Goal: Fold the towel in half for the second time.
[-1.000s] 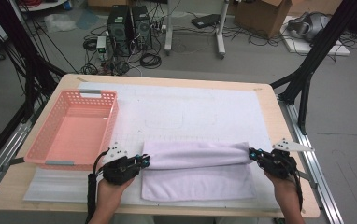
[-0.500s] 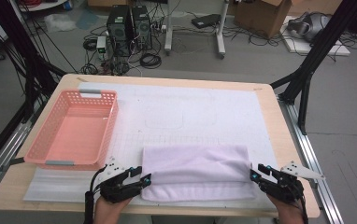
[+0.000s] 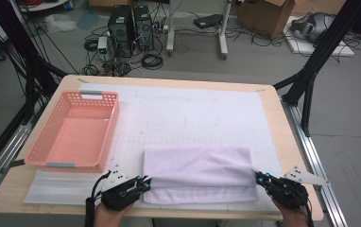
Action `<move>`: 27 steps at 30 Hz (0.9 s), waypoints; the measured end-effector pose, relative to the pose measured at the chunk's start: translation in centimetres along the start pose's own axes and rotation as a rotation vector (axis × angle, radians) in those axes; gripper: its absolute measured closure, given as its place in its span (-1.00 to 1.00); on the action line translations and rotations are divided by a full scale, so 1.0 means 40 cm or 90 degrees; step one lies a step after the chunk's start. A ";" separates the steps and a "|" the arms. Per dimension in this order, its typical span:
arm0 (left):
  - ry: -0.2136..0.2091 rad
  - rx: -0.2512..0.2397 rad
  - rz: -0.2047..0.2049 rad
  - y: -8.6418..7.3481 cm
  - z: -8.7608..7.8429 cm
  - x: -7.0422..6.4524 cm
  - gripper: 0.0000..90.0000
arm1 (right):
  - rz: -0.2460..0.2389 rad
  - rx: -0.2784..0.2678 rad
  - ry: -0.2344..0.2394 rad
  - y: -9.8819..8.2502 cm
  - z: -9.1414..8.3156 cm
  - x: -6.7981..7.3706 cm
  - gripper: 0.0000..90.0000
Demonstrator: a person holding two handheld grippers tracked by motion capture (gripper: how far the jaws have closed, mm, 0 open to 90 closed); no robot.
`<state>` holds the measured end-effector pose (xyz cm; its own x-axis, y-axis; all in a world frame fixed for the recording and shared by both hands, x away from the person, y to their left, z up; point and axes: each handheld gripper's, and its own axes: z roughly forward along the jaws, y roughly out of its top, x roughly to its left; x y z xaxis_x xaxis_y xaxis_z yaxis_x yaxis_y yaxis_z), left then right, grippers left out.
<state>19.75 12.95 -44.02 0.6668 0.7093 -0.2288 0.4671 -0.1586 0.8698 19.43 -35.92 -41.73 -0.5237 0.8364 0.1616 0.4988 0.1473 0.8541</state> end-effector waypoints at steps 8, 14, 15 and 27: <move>-0.012 -0.009 -0.046 -0.015 -0.034 0.007 0.08 | 0.019 0.044 0.018 -0.060 -0.041 0.006 0.79; -0.012 -0.042 -0.049 0.015 -0.036 0.008 0.00 | 0.025 0.004 -0.034 -0.040 -0.069 0.009 0.33; -0.009 -0.035 -0.048 0.017 -0.027 0.009 0.04 | 0.012 0.007 -0.032 -0.034 -0.061 0.014 0.39; 0.028 0.078 -0.030 -0.017 0.023 0.012 0.67 | -0.026 0.129 -0.010 -0.054 0.052 0.031 0.76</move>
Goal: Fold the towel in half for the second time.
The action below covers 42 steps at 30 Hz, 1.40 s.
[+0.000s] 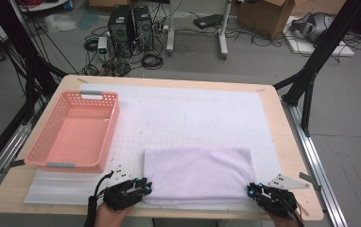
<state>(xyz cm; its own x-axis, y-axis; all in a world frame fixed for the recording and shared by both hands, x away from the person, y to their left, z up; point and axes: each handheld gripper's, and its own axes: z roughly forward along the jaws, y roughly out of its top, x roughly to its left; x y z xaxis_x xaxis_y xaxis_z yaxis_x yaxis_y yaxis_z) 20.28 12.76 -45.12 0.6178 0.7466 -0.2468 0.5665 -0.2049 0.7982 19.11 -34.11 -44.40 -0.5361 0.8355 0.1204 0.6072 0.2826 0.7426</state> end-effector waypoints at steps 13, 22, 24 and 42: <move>-0.023 -0.078 -0.017 0.107 0.043 0.098 0.25 | -0.047 -0.059 0.027 0.122 0.050 -0.057 0.60; 0.000 -0.048 -0.026 0.151 0.126 0.138 0.26 | -0.072 0.005 0.017 0.211 0.193 -0.073 0.65; 0.018 -0.042 -0.017 0.153 0.131 0.139 0.24 | -0.074 0.014 -0.001 0.199 0.196 -0.086 0.66; 0.038 0.018 -0.046 0.178 0.164 0.178 0.73 | -0.002 0.024 0.015 0.206 0.201 -0.185 0.29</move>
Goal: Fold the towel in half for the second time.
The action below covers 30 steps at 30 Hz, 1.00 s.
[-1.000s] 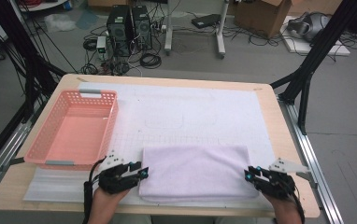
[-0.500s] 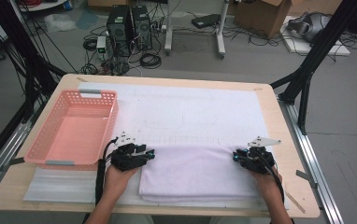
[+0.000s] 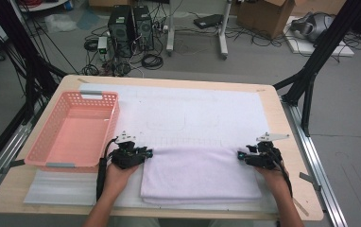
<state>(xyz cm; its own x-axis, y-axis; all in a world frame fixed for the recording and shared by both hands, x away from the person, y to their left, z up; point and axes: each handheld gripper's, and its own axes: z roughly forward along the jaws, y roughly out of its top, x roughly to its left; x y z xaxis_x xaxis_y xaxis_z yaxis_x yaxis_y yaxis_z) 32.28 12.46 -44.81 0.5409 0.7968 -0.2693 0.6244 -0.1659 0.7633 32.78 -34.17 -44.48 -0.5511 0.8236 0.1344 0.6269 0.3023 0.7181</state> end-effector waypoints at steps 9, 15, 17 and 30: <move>0.035 -0.028 -0.011 0.092 0.044 0.039 0.80 | 0.021 -0.054 -0.012 0.016 0.008 -0.034 0.73; 0.046 -0.065 -0.037 0.122 0.078 0.069 0.80 | 0.035 -0.081 -0.044 0.048 0.029 -0.053 0.73; 0.046 -0.062 -0.054 0.118 0.088 0.084 0.80 | 0.033 -0.083 -0.047 0.062 0.038 -0.060 0.73; 0.013 -0.078 -0.019 0.095 0.051 0.060 0.34 | 0.033 -0.086 -0.086 0.093 0.034 -0.049 0.25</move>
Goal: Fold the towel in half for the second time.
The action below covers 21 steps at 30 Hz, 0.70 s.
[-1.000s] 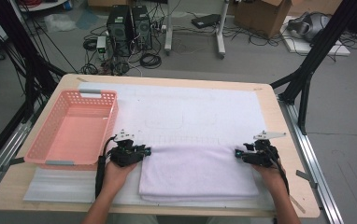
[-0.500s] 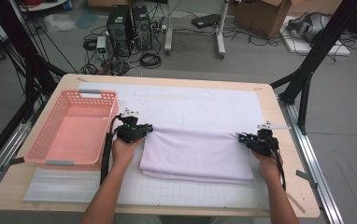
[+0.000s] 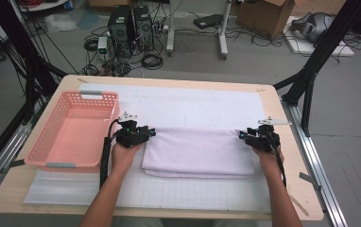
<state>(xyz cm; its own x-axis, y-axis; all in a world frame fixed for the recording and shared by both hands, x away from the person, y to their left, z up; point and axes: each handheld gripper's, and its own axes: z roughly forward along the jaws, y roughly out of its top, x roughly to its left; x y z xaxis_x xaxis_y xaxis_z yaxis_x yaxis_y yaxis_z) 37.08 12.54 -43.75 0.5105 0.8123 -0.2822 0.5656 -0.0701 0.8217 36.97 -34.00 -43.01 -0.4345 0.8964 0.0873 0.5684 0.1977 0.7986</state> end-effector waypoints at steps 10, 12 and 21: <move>-0.032 0.034 0.052 -0.080 -0.069 -0.076 0.43 | -0.044 0.009 0.094 -0.061 -0.097 0.066 0.46; -0.027 0.048 0.054 -0.101 -0.079 -0.083 0.43 | -0.048 0.024 0.104 -0.086 -0.104 0.081 0.47; -0.038 0.066 0.090 -0.149 -0.123 -0.119 0.48 | -0.067 0.048 0.106 -0.166 -0.141 0.108 0.54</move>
<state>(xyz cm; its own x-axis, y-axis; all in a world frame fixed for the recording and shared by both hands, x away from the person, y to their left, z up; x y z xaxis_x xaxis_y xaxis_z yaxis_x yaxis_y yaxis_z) 28.11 11.93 -44.86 0.6249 0.7549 -0.1993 0.5480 -0.2423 0.8006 27.38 -33.68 -44.58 -0.5998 0.7929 0.1077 0.5622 0.3217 0.7619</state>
